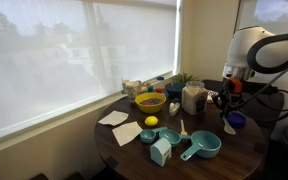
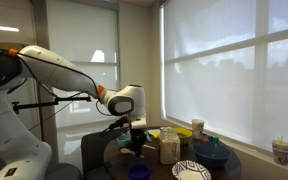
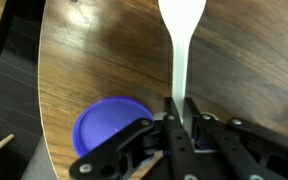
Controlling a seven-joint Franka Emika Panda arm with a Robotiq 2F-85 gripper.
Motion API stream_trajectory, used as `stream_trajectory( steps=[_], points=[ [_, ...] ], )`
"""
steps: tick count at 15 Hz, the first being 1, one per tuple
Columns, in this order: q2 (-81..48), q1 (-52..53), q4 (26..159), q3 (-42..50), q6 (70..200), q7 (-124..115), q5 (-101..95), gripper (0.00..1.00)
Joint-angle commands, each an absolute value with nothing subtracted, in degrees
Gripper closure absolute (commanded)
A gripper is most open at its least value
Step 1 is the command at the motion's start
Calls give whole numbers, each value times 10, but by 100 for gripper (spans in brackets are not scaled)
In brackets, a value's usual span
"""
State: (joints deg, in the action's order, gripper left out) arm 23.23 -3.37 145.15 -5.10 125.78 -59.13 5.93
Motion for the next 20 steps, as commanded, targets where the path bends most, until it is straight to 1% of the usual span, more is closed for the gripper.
stream_trajectory(
  steps=[1,5,6,8,14,17,18,20],
  points=[
    [241,-39,1448,-52,1254,-591,57,88],
    [254,-42,1446,-53,1251,-590,55,88],
    [254,-42,1446,-53,1251,-590,55,97],
    [262,-31,1442,-46,1251,-565,74,97],
    [285,-78,1382,-59,1256,-570,-40,97],
    [283,-77,1349,-59,1292,-548,-56,97],
    [284,-75,1365,-54,1271,-556,-35,88],
    [285,-75,1352,-56,1280,-549,-41,88]
  ],
)
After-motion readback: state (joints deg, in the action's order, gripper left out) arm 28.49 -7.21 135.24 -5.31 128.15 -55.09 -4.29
